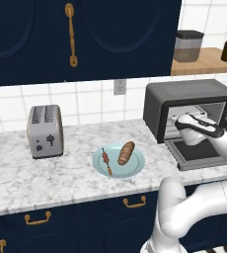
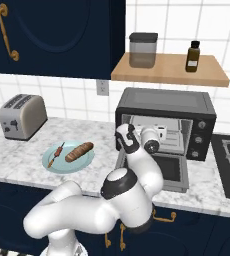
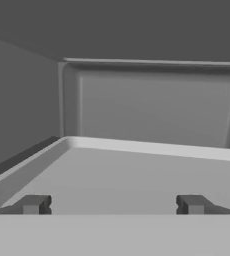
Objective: Pick up the kebab skewer and baguette bread, and place them inside the toaster oven. Close the toaster oven door and start by setting the timer.
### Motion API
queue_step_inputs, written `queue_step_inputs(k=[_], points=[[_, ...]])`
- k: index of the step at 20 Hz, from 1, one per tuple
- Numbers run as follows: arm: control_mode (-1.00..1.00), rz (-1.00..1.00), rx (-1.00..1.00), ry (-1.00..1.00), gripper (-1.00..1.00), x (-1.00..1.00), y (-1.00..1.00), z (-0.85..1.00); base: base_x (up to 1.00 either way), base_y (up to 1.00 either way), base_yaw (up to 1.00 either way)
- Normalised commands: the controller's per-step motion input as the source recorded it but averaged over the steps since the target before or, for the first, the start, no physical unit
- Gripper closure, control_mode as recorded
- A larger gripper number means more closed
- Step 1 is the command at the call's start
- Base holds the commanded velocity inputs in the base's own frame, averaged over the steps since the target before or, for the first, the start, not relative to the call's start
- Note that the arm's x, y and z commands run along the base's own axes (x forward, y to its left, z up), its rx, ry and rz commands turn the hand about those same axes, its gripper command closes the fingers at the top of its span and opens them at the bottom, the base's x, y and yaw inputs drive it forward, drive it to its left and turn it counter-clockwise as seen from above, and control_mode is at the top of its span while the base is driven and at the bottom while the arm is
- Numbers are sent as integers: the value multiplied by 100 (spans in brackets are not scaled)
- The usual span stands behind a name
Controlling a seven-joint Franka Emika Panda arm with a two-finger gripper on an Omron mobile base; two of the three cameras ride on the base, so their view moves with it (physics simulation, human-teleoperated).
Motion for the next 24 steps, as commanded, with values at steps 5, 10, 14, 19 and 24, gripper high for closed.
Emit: queue_step_inputs(k=[5,10,14,19,24], points=[[-100,-2,0,2,-100,10,-7,-18,0,0,0],[-100,-4,0,7,-100,0,-6,-32,0,0,0],[-100,-2,0,4,-100,0,-11,-40,0,0,0],[-100,-1,0,2,-100,-9,-13,-46,0,0,0],[-100,0,0,0,-100,-29,-19,-47,0,0,0]])
